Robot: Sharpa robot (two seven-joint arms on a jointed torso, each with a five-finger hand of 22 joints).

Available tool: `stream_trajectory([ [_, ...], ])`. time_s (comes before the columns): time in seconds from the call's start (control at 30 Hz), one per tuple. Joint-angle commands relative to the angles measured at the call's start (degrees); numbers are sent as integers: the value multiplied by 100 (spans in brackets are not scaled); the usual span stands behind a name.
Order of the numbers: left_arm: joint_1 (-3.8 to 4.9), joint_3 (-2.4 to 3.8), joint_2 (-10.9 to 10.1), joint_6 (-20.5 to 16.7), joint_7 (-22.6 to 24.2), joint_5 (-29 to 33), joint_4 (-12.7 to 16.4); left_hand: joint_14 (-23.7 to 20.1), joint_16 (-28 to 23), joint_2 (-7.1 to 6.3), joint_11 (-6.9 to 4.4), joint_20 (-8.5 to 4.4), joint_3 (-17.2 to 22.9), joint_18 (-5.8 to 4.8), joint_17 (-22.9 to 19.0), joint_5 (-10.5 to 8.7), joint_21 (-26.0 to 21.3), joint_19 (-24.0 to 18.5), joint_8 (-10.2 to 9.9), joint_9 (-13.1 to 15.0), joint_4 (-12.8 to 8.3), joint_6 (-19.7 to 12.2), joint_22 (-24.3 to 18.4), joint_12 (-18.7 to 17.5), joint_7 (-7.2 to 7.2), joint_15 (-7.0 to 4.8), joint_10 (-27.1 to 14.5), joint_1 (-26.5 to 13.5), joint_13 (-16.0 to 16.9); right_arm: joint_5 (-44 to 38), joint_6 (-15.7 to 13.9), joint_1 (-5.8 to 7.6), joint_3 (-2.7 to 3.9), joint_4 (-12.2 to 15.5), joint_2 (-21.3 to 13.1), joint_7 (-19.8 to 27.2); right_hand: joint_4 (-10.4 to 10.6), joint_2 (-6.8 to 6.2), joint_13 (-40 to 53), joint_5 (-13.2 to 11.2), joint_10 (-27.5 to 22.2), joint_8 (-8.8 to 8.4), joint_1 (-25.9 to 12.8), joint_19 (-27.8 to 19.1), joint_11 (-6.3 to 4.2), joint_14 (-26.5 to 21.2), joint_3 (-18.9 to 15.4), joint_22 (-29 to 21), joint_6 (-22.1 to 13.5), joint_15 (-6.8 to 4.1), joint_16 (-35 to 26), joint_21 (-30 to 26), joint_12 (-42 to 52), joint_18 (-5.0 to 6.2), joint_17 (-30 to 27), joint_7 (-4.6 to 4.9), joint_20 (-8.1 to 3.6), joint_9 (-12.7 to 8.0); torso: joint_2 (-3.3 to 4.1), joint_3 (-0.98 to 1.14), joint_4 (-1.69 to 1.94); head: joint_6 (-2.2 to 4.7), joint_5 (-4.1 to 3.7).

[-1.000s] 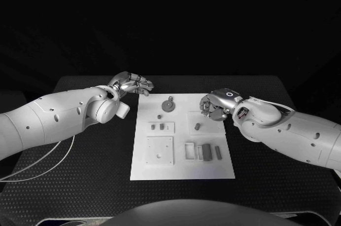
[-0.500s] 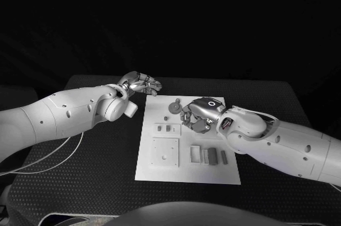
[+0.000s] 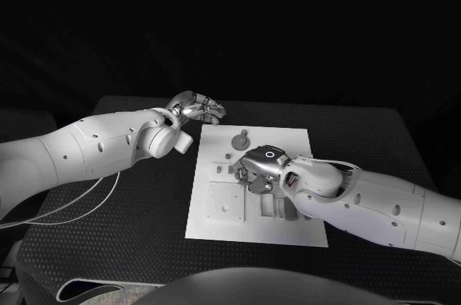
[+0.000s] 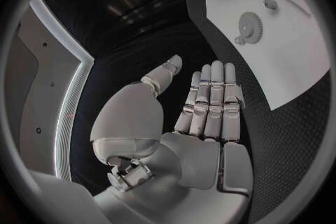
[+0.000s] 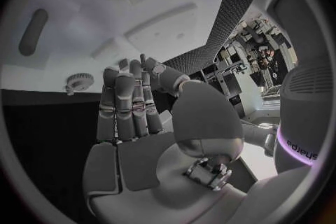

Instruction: Assemble the parts on the task board

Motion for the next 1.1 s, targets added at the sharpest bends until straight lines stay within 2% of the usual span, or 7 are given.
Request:
stream_trajectory([
  [0.03, 12, 6, 19, 6, 60, 44, 3, 36, -36, 1, 14, 22, -29, -4, 7, 1, 4, -1, 25, -6, -7, -46, -10, -22, -8, 0, -25, -9, -9, -211, 281, -18, -39, 9, 46, -43, -2, 35, 8, 24, 45, 15, 15, 32, -8, 2, 16, 9, 40, -55, 18, 3, -13, -4, 6, 4, -12, 7, -2, 4, -10, -30, 60],
  [0.2, 13, 6, 27, 15, 54, 44, 0, 36, -39, 1, 14, 22, -31, -4, 11, 1, 4, -1, 26, -6, -7, -46, -12, -22, -8, 0, -24, -10, -9, -218, 328, -32, -101, -6, 85, -42, -2, 37, 11, 24, 46, 14, 11, 32, -8, 2, 16, 10, 38, -55, 18, 2, -15, -4, 8, 4, -13, 9, -1, 10, -11, -55, 77],
  [0.5, 13, 6, 38, 25, 50, 45, -13, 36, -44, 1, 14, 22, -32, -5, 17, 1, 4, -2, 27, -6, -7, -47, -16, -22, -9, 0, -25, -10, -9, -219, 357, -72, -139, 10, 113, -23, -4, 40, 17, 24, 45, 12, 7, 32, -8, 1, 15, 13, 36, -56, 16, 1, -19, -4, 11, 5, -13, 12, -3, 9, -15, -79, 108],
  [0.93, 13, 6, 52, 31, 42, 47, -26, 36, -52, 1, 14, 23, -36, -5, 26, 0, 4, -2, 28, -7, -6, -49, -22, -21, -8, 1, -26, -14, -9, -238, 405, -125, -154, -41, 202, -16, -5, 45, 24, 24, 45, 10, 3, 34, -9, 1, 16, 15, 33, -57, 13, -2, -25, -4, 14, 6, -15, 17, -1, 6, -9, -104, 139],
  [1.1, 13, 6, 68, 44, 44, 47, -27, 35, -60, -1, 14, 23, -40, -5, 34, 1, 3, -4, 28, -8, -6, -51, -26, -22, -7, 2, -27, -15, -10, -264, 422, -127, -159, -66, 204, -25, -6, 46, 27, 24, 45, 9, 2, 35, -9, 2, 16, 16, 32, -57, 12, -3, -27, -4, 15, 6, -16, 19, -4, 1, 0, -90, 123],
])
